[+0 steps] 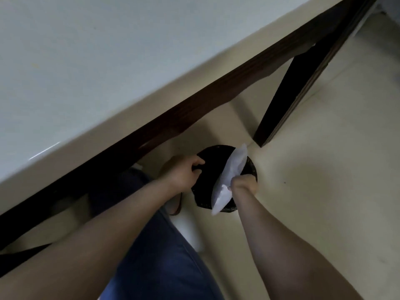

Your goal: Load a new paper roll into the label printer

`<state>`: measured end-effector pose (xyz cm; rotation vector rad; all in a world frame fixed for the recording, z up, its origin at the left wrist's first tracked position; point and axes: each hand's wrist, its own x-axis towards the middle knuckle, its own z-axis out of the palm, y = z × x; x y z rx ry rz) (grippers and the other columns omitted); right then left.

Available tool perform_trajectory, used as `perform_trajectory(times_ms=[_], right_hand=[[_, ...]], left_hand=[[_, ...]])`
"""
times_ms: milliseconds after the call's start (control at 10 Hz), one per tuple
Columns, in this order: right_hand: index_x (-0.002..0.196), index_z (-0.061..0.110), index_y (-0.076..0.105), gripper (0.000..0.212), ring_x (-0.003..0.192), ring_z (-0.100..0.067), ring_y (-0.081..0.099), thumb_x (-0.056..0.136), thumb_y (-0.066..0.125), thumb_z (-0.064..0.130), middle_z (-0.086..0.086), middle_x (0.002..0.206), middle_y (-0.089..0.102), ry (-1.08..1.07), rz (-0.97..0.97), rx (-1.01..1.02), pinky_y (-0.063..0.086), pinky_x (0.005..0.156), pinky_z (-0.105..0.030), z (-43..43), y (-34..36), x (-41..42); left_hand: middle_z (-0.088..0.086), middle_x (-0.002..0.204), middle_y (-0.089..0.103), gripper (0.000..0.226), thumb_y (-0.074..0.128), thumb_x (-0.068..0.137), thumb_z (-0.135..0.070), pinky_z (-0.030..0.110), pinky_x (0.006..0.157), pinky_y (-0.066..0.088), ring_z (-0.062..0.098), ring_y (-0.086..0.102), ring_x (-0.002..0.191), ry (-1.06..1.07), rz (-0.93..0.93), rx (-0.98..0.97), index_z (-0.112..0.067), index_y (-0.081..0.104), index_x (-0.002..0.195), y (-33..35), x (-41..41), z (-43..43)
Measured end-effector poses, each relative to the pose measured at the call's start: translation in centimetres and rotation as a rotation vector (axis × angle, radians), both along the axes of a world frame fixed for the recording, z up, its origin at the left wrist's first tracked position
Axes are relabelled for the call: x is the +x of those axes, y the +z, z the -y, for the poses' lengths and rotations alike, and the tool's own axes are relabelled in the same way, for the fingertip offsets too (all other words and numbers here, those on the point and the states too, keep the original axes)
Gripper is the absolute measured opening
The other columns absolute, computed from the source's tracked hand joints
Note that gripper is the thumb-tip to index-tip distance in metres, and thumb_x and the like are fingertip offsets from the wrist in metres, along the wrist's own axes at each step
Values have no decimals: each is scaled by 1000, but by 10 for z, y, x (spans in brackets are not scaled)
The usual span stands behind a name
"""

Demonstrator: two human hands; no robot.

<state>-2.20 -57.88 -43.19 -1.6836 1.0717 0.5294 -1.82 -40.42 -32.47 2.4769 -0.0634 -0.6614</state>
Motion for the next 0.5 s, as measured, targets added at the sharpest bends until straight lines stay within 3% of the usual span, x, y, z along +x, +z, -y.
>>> perform_trajectory(times_ms=[100,200,300,400,500], right_hand=[[133,-1,54,40,115,-34,59,99,52,19,-19,126,61,164,-87,81,49,91,-33,-18,-10,2],[132,-1,54,46,116,-32,57,98,52,30,-17,124,60,479,-242,84,46,107,-43,-24,-23,-6],[131,4,54,46,128,-31,49,103,36,36,-14,134,57,701,-264,-202,35,110,-39,-18,-16,-15],[108,4,65,33,117,-30,57,100,41,25,-13,122,63,516,-110,-320,46,100,-37,-2,-12,-15],[63,11,49,32,68,-24,54,94,43,13,-9,76,59,299,66,-249,42,58,-28,10,7,-19]], left_hand=[[0,136,60,37,55,98,-22,28,97,48,17,58,120,0,-33,31,-22,57,135,-7,4,-9],[1,137,61,38,56,97,-23,30,99,48,16,58,121,7,-41,31,-22,57,135,-13,6,-15],[2,137,60,39,56,97,-21,28,99,47,17,58,122,10,-62,19,-21,57,135,-11,3,-16],[2,132,64,37,57,95,-21,31,99,49,18,61,118,2,-5,9,-21,60,132,-3,-3,-16],[4,129,65,36,59,95,-20,28,96,49,18,62,115,-15,72,-20,-19,61,130,14,-15,-13]])
